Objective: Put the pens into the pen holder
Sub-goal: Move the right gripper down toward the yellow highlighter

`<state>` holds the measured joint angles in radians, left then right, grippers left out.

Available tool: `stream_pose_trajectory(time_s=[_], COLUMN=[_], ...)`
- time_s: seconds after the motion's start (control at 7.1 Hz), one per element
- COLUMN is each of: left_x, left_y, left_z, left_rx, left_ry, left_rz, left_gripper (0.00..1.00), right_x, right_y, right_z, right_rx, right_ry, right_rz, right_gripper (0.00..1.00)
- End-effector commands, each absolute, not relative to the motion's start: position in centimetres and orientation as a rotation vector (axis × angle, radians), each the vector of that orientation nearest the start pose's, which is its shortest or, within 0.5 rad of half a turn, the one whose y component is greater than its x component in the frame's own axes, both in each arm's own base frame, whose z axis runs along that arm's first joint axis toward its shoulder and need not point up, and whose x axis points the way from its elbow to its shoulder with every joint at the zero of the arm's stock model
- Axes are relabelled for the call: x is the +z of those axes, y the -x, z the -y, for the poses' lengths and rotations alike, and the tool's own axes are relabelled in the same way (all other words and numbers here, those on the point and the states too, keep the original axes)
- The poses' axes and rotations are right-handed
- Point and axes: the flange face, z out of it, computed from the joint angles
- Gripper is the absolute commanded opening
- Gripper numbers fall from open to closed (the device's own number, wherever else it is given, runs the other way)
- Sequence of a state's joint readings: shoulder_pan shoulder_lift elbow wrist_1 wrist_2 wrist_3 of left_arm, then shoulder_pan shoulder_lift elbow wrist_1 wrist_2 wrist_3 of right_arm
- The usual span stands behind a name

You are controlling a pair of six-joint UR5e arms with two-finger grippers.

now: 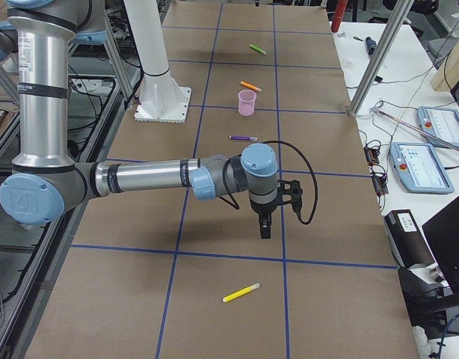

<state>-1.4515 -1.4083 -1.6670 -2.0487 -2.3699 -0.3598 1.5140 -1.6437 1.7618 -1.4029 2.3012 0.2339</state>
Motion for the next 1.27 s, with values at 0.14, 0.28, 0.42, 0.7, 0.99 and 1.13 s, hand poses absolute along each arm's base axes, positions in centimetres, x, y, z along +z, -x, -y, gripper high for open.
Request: stream_pose_trajectory(time_s=[0.14, 0.28, 0.42, 0.7, 0.99, 1.13], left_x=[63.4, 63.5, 63.6, 63.6, 64.3, 65.1], left_y=[0.9, 0.9, 0.8, 0.8, 0.8, 0.8], left_z=[44.5, 44.5, 44.4, 44.4, 44.3, 44.3], left_rx=[-0.069, -0.069, -0.068, -0.063, -0.068, -0.085], left_ry=[-0.183, -0.183, -0.18, -0.181, -0.168, -0.145], left_rz=[-0.856, -0.856, -0.856, -0.856, -0.854, -0.847], left_gripper=[1.0, 1.0, 1.0, 1.0, 1.0, 1.0], right_x=[58.6, 59.1, 59.4, 62.2, 63.5, 64.2], right_y=[-4.0, -4.0, -4.1, -3.6, -4.2, -4.5], right_z=[47.8, 47.8, 47.8, 48.6, 48.4, 48.0], right_rx=[0.071, 0.078, 0.094, 0.101, 0.09, 0.099], right_ry=[-0.154, -0.138, -0.091, 0.008, 0.03, 0.041], right_rz=[0.753, 0.747, 0.738, 0.748, 0.751, 0.75], right_gripper=[1.0, 1.0, 1.0, 1.0, 1.0, 1.0])
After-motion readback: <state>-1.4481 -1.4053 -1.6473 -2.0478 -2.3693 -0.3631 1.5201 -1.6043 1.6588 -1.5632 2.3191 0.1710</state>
